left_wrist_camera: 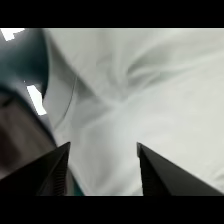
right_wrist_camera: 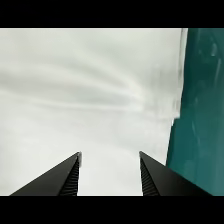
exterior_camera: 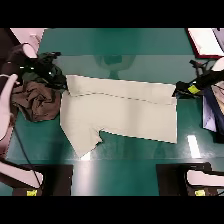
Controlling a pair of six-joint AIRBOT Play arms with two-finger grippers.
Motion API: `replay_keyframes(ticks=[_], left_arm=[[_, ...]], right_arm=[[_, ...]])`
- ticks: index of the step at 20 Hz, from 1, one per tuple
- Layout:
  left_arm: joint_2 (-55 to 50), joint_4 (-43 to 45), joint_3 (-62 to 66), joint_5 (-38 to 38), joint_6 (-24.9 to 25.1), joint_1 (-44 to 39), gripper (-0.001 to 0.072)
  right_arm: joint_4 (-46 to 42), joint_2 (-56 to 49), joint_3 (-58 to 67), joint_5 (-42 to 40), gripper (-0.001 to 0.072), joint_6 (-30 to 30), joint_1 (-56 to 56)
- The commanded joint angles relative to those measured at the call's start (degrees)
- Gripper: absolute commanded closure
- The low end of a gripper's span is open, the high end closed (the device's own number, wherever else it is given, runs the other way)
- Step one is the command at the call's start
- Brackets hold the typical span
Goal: Fold the shirts.
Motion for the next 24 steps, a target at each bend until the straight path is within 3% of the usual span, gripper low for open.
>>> replay_keyframes(ticks=[1,5,8,11,24], left_arm=[[12.66,-1.03,-13.77,-0.61,-1.51,2.82,0.0218],[32.74,-2.38,-45.13,8.79,-7.28,4.72,0.0219],[40.61,-6.88,-58.55,10.16,-8.63,4.72,0.0218],[41.33,-13.16,-63.01,12.15,-8.35,4.70,0.0219],[41.31,-15.61,-68.19,23.37,-8.41,4.66,0.0220]], right_arm=[[7.41,8.28,-5.90,3.61,0.0284,-4.31,-3.32],[8.72,15.23,-14.80,-1.40,0.0284,-5.88,-3.65],[8.90,16.33,-17.22,-2.43,0.0284,-5.90,-3.67],[8.92,16.33,-17.09,-2.40,0.0284,-5.88,-3.65],[8.87,16.33,-17.14,-1.29,0.0284,-5.92,-3.65]])
